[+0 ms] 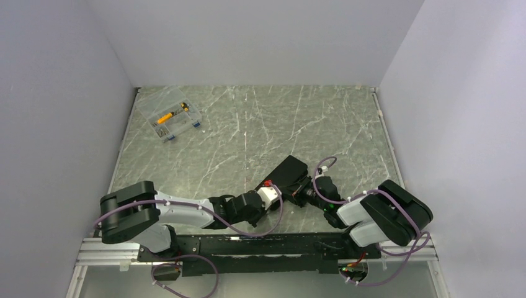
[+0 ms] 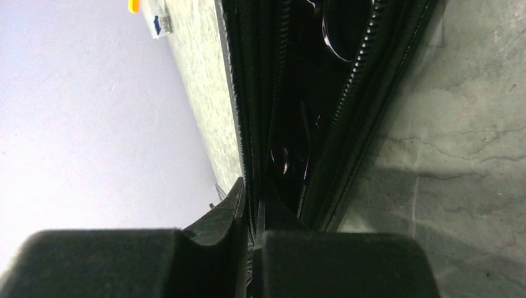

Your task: Sort the hair-cutting tools

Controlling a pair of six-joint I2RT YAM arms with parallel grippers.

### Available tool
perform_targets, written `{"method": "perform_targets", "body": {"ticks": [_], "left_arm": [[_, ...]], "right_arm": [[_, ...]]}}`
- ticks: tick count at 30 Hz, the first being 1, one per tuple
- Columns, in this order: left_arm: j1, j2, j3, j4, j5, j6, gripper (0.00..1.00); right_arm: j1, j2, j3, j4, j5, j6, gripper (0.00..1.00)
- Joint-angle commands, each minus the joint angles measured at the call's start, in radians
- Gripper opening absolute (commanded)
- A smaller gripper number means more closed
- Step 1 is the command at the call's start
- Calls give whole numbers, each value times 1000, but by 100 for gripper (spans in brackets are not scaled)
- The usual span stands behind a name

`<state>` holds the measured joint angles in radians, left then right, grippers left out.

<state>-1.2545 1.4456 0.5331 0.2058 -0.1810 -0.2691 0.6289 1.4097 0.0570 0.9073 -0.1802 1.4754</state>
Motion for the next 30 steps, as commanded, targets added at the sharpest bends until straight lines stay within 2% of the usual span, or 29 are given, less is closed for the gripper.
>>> {"method": "perform_targets", "body": {"ticks": [1, 8, 15, 17, 19, 22, 27, 29, 30], "left_arm": [[-26, 38, 60, 54, 106, 37, 0], [-27, 119, 144, 58, 129, 81, 0], [-27, 146, 170, 49, 124, 83, 0], [-28, 139, 166, 45, 115, 79, 0], [-27, 128, 160, 43, 110, 77, 7], [-28, 113, 151, 40, 106, 72, 26], [-31, 79, 140, 35, 97, 64, 54], [-35, 56, 131, 21, 83, 62, 72], [-37, 40, 129, 9, 74, 61, 86]], "right_arm": [[-1, 10, 21, -45, 83, -14, 0], [0, 49, 24, -30, 53, -36, 0], [-1, -19, 51, -123, 26, -114, 0], [0, -61, 70, -205, 32, -139, 8], [-1, -108, 77, -276, 43, -160, 20], [0, -178, 85, -373, 67, -174, 40], [-2, -297, 101, -516, 91, -200, 52], [-3, -356, 108, -579, 103, -215, 56], [-5, -387, 112, -613, 109, -223, 57]]}}
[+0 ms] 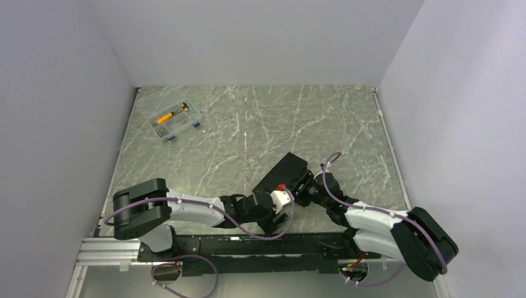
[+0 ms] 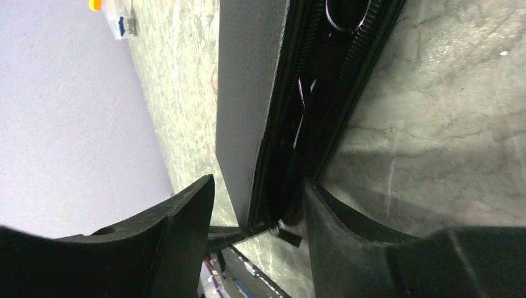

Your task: Sort the hair-cutting tools

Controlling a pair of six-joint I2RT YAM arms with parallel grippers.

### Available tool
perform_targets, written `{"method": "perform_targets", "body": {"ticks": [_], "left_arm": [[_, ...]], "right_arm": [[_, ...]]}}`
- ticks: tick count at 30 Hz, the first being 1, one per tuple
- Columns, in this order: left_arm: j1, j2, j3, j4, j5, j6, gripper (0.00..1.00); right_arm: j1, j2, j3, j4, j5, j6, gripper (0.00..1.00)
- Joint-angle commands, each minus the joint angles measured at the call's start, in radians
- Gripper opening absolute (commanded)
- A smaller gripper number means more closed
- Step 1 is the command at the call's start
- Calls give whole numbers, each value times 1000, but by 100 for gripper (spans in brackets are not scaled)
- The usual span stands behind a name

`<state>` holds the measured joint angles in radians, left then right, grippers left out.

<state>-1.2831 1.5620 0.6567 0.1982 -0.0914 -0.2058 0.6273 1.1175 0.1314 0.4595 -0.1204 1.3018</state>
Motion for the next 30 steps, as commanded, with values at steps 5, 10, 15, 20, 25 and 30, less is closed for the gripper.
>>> {"method": "perform_targets", "body": {"ticks": [5, 10, 15, 20, 25, 30], "left_arm": [[-14, -190, -20, -64, -76, -17, 99], [-16, -319, -39, -161, -148, -29, 99], [-13, -442, -44, -288, -393, -112, 99], [105, -473, -33, -294, -496, -228, 99], [340, -450, -82, -67, -245, -299, 99], [451, -322, -66, 54, -180, -344, 99]], "right_arm": [[-20, -244, 74, -354, 54, -96, 71], [-47, -325, 123, -489, 31, -165, 89], [-81, -384, 156, -564, 56, -233, 89], [-210, -288, 151, -474, -102, -269, 90], [-250, -167, 178, -401, -132, -300, 90], [-270, -68, 181, -343, -111, -332, 89]]}}
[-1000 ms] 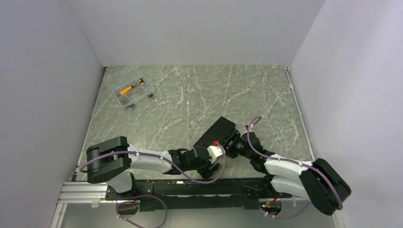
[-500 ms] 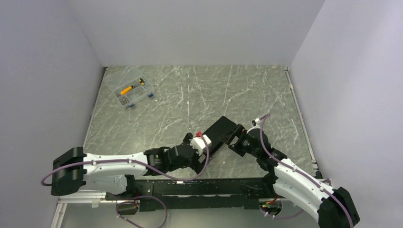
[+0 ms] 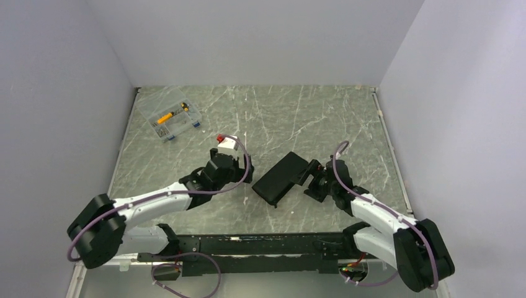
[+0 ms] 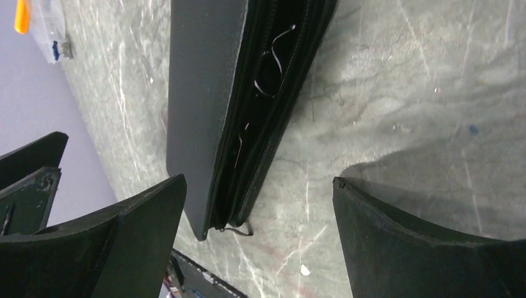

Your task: Sort the hair-cutting tools

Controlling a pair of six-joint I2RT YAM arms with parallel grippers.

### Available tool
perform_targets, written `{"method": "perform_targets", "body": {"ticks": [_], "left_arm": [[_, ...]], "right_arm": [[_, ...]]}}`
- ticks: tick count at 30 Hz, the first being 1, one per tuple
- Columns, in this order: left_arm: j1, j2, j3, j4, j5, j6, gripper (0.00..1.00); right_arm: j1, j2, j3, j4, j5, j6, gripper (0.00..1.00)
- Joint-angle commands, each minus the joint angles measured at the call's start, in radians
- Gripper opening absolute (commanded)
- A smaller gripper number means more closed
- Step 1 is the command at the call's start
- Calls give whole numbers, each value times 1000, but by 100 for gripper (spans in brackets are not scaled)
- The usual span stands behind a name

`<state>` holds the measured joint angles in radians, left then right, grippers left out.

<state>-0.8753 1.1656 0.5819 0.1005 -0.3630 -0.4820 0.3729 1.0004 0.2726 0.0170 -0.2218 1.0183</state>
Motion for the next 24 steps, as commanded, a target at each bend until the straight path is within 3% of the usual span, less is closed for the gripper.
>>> {"method": "perform_targets", "body": {"ticks": [1, 3, 9, 17, 24], "left_arm": [[56, 88, -5, 197, 104, -78, 99], [83, 116, -32, 289, 151, -92, 99], [154, 263, 5, 368, 301, -118, 99], [159, 410, -15, 498, 395, -165, 97], [158, 450, -50, 587, 512, -175, 95]], "right_arm": [[-20, 70, 46, 103, -7, -60, 89], [-28, 102, 52, 117, -13, -72, 89], [-34, 161, 60, 149, -13, -73, 88], [-43, 224, 60, 135, 20, -125, 82], [-45, 319, 48, 197, -5, -140, 68]]}}
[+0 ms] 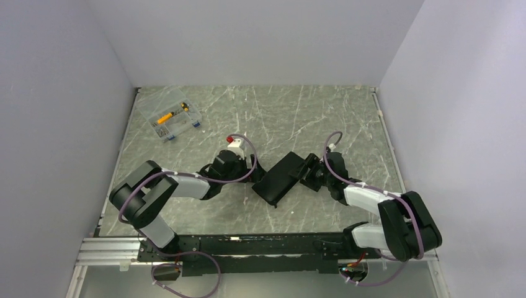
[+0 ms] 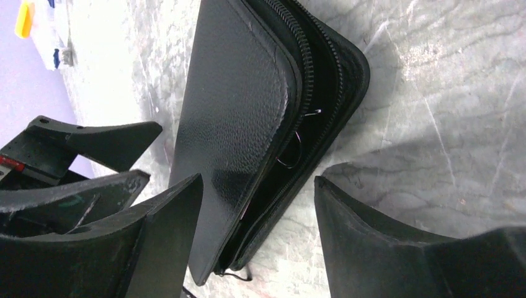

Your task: Sort the hair-cutting tools

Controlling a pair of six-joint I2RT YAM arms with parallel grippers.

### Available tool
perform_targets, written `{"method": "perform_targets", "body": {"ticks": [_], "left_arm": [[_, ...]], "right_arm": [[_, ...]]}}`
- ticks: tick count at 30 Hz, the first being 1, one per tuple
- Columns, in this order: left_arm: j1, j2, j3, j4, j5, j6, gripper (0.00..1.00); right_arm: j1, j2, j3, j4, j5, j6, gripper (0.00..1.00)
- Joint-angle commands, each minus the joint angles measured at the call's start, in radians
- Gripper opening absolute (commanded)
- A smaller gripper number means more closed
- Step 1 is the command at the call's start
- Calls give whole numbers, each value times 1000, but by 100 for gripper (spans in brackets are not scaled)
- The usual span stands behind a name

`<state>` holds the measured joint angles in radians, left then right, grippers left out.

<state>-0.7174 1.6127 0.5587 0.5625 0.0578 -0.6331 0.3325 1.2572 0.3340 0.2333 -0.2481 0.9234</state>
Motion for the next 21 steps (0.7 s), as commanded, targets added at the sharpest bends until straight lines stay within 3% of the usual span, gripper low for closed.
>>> {"method": "perform_targets", "body": {"ticks": [1, 7, 10, 13, 17, 21], "left_arm": [[-1, -3, -44, 141, 95, -26, 98], [-5, -54, -122, 169, 73, -43, 99], [-29, -69, -150, 178, 48, -49, 99], [-52, -70, -162, 187, 49, -59, 99], [-79, -92, -191, 184, 42, -73, 99], [-84, -108, -220, 191, 46, -90, 99]], "right_arm": [[-6, 74, -18, -10, 18, -42, 66], [-6, 125, -56, 59, 22, -19, 45], [-4, 165, -59, 93, 2, -14, 40], [-1, 213, -59, 146, -40, -12, 42], [23, 257, -51, 201, -105, -12, 56], [52, 293, -25, 183, -124, -21, 61]]}}
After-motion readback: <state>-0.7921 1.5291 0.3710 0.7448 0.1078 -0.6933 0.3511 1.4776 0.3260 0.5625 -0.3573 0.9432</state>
